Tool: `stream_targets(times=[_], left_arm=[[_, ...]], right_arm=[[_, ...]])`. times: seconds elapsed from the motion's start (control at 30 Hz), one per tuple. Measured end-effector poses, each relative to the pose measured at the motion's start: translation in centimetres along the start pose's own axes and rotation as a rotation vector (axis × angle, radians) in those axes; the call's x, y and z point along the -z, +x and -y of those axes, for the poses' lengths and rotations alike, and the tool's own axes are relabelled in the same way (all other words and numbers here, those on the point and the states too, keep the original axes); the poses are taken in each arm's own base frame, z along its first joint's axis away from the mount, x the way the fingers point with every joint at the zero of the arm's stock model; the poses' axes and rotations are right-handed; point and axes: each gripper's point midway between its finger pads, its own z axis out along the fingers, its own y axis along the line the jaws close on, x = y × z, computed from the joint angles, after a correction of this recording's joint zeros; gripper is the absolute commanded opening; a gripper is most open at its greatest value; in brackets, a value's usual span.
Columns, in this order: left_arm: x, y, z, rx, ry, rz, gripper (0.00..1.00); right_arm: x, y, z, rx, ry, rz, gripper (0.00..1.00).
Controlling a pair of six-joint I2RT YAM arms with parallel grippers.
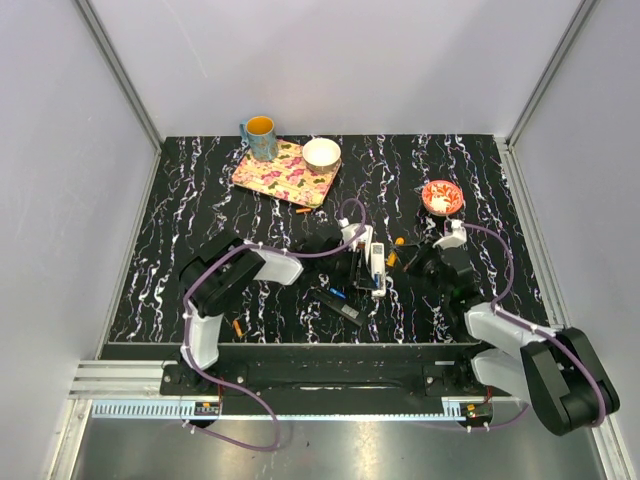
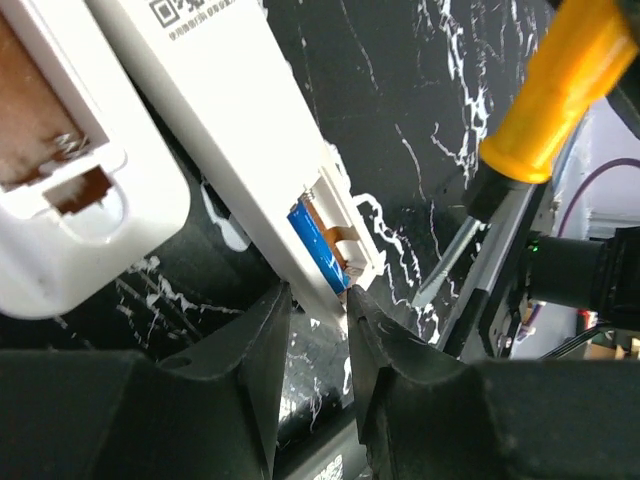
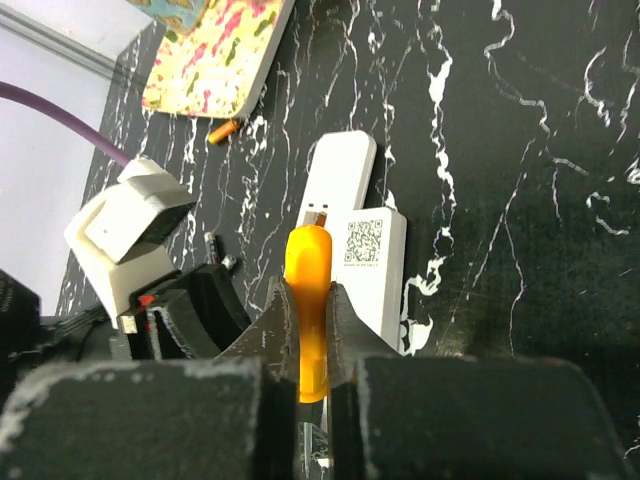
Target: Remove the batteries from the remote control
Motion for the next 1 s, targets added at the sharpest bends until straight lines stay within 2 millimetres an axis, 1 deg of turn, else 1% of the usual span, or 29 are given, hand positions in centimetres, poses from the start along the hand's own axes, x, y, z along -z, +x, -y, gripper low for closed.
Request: stream_targets(times=[0.17, 0.33, 0.47, 0.53, 0.67, 0.87, 1.0], left_arm=[[-0.9, -0.2, 0.6, 0.032, 0.049, -0.005, 0.33], [-1.1, -0.3, 1.0, 0.044, 0.079, -0.002, 0.37], [-1.0, -0.4, 0.9, 0.049, 0.092, 0.017, 0.41], [-0.9, -0.4, 0.8, 0.058, 0.096, 0.023, 0.42], [-0.6, -0.9, 0.4, 0.073, 0.093, 0.04, 0.4], [-0.3, -1.6, -0.3, 0.088, 0.079, 0.057, 0.38], [-0.2, -2.0, -0.6, 0.096, 0.068, 0.064, 0.36]], right_arm=[[0.7, -2.0, -0.5, 0.029, 0.006, 0.077, 0.0], [0.9, -2.7, 0.0, 0.061, 0.034, 0.111, 0.0], [0.6, -2.4, 0.8, 0.077, 0.061, 0.103, 0.0], [0.3, -2.0, 1.2, 0.081, 0.073, 0.091, 0.0], [-0.2, -1.6, 2.0, 0.086, 0.095, 0.083, 0.0], [-0.7, -1.4, 2.2, 0.086, 0.094, 0.085, 0.0], [-1.1, -0.9, 2.7, 0.084, 0.105, 0.071, 0.0]])
